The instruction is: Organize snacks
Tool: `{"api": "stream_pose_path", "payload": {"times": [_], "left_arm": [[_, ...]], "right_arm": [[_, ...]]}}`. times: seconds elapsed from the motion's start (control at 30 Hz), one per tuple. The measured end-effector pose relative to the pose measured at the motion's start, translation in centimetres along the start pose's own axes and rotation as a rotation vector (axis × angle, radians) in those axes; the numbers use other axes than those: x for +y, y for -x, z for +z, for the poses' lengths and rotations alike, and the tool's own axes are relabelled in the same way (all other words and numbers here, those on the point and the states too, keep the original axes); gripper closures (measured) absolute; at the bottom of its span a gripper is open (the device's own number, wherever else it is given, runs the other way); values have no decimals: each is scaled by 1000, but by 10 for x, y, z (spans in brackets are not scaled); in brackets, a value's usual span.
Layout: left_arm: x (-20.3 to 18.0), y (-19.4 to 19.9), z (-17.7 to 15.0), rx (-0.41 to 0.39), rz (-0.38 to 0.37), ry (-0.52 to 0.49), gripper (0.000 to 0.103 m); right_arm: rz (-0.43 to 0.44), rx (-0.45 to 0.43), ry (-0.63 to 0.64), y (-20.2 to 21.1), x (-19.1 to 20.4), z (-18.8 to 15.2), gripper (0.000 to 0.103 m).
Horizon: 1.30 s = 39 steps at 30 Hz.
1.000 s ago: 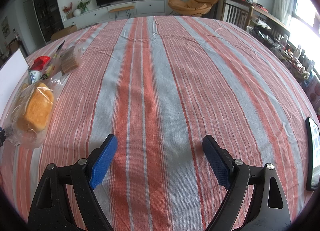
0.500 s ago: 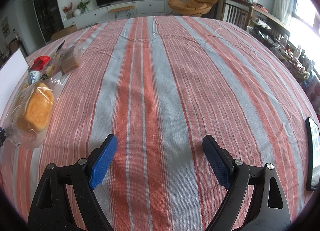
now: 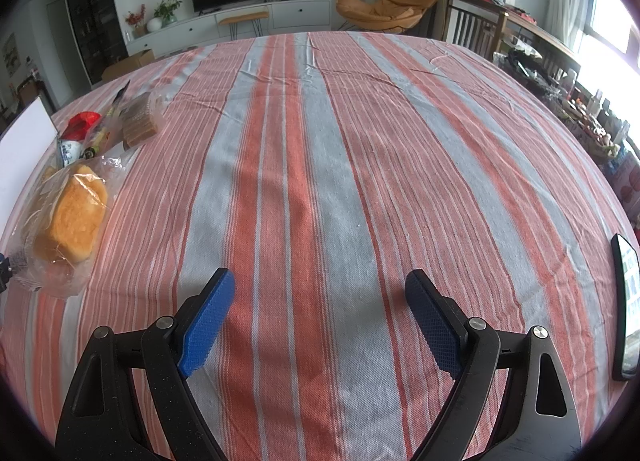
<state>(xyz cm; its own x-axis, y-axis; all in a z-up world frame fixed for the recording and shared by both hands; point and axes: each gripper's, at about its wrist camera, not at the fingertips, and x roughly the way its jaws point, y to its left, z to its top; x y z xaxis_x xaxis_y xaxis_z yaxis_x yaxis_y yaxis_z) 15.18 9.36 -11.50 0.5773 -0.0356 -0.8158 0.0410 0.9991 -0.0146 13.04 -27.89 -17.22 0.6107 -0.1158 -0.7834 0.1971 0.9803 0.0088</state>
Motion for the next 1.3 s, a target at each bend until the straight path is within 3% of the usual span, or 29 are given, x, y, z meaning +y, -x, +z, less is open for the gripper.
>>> {"api": "stream_pose_path", "payload": {"times": [0.47, 0.67, 0.77, 0.87, 1.0, 1.03, 1.1, 1.13, 1.17, 1.2, 1.27, 1.3], "left_arm": [[2, 4, 0, 3, -1, -3, 0], [12, 0, 17, 152, -93, -55, 0], [15, 7, 39, 142, -144, -83, 0], [0, 4, 69, 126, -111, -213, 0], [-32, -36, 92, 156, 41, -518, 0], [-36, -45, 95, 154, 73, -557, 0], [-35, -52, 106, 114, 43, -556, 1], [-31, -53, 111, 122, 25, -531, 5], [-24, -55, 116, 150, -15, -479, 32], [-17, -56, 118, 183, -84, -423, 70], [0, -54, 116, 233, -204, -287, 73], [4, -48, 110, 232, -213, -257, 73]], "right_arm": [[1, 0, 0, 0, 0, 0, 13], [1, 0, 0, 0, 0, 0, 13], [1, 0, 1, 0, 0, 0, 13], [1, 0, 0, 0, 0, 0, 13], [1, 0, 0, 0, 0, 0, 13], [3, -1, 0, 0, 0, 0, 13], [3, -1, 0, 0, 0, 0, 13], [2, -1, 0, 1, 0, 0, 13], [2, -1, 0, 1, 1, 0, 13], [2, -1, 0, 1, 0, 0, 13], [2, 0, 1, 0, 0, 0, 13], [3, 1, 3, 0, 1, 0, 12]]}}
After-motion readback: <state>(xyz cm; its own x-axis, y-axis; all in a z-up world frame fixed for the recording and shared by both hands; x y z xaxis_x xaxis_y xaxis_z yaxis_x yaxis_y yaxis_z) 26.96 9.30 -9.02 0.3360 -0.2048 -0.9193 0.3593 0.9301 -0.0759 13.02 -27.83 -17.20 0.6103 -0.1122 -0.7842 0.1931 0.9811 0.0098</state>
